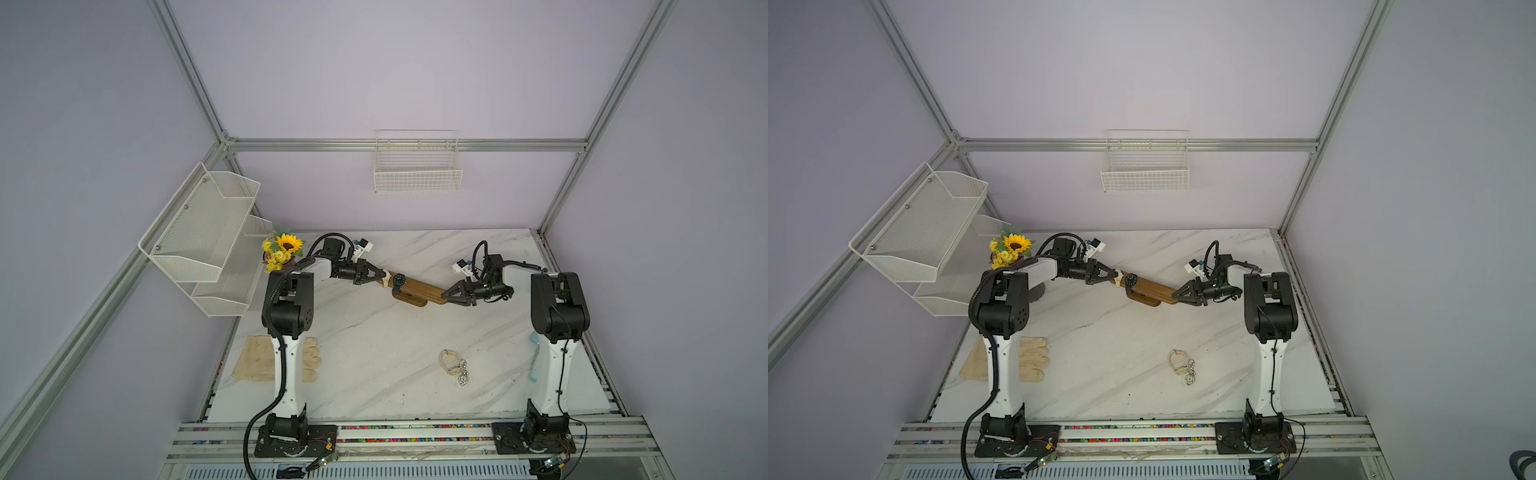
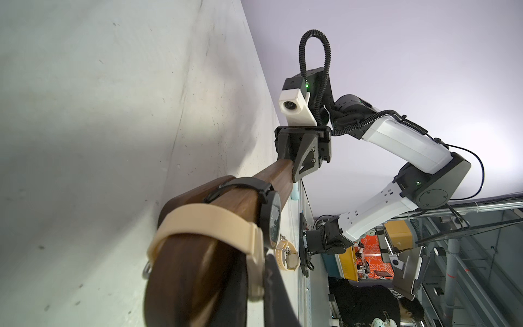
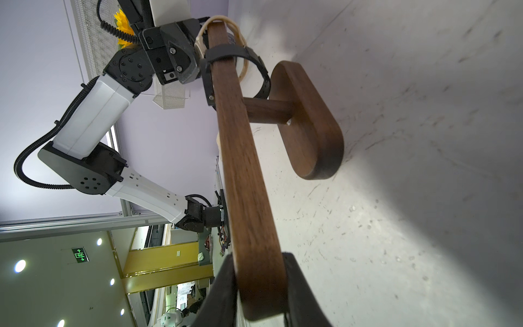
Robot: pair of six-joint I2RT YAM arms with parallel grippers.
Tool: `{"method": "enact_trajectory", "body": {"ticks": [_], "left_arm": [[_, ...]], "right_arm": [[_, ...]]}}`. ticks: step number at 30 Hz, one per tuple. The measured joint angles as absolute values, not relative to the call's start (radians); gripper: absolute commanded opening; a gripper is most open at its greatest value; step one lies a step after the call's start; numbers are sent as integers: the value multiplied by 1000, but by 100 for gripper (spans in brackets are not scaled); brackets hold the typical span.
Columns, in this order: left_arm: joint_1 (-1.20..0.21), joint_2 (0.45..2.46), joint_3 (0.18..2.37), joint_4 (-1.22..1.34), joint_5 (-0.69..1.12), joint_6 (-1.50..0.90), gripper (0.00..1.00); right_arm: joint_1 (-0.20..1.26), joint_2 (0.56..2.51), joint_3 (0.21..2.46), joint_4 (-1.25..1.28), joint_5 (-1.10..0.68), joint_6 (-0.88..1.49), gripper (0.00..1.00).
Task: Place watch on stand
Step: Place the watch on the stand.
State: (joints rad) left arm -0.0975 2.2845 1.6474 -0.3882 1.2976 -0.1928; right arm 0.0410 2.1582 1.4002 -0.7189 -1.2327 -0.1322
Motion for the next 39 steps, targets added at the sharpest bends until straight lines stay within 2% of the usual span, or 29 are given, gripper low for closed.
{"method": "enact_trajectory", "body": {"ticks": [2,4,5,7,9,17,23,28,34,39], "left_arm": [[-96,2293,1671,-411,1293,-184,7],[-96,2298,1689,-431,1287,-172,14],[-96,2299,1693,-437,1285,-168,21],[-95,2299,1695,-447,1296,-155,41],[-94,2295,1698,-457,1327,-146,51],[-94,2265,1695,-474,1300,-136,57],[-91,2216,1689,-534,1179,-108,58],[-87,2189,1694,-602,1085,-85,56],[-85,2182,1699,-634,983,-97,21],[-110,2129,1659,-636,885,-97,11]], "right_arm": [[41,2158,1400,-719,-1233,-132,0],[41,2158,1400,-719,-1232,-132,0],[41,2158,1400,-719,-1232,-132,0],[41,2158,1401,-719,-1231,-132,0],[41,2158,1401,-720,-1232,-131,0],[41,2158,1401,-719,-1231,-131,0],[41,2158,1403,-719,-1229,-130,0],[40,2158,1405,-719,-1228,-128,0],[39,2158,1407,-719,-1224,-125,0],[39,2158,1410,-719,-1221,-124,0]]}}
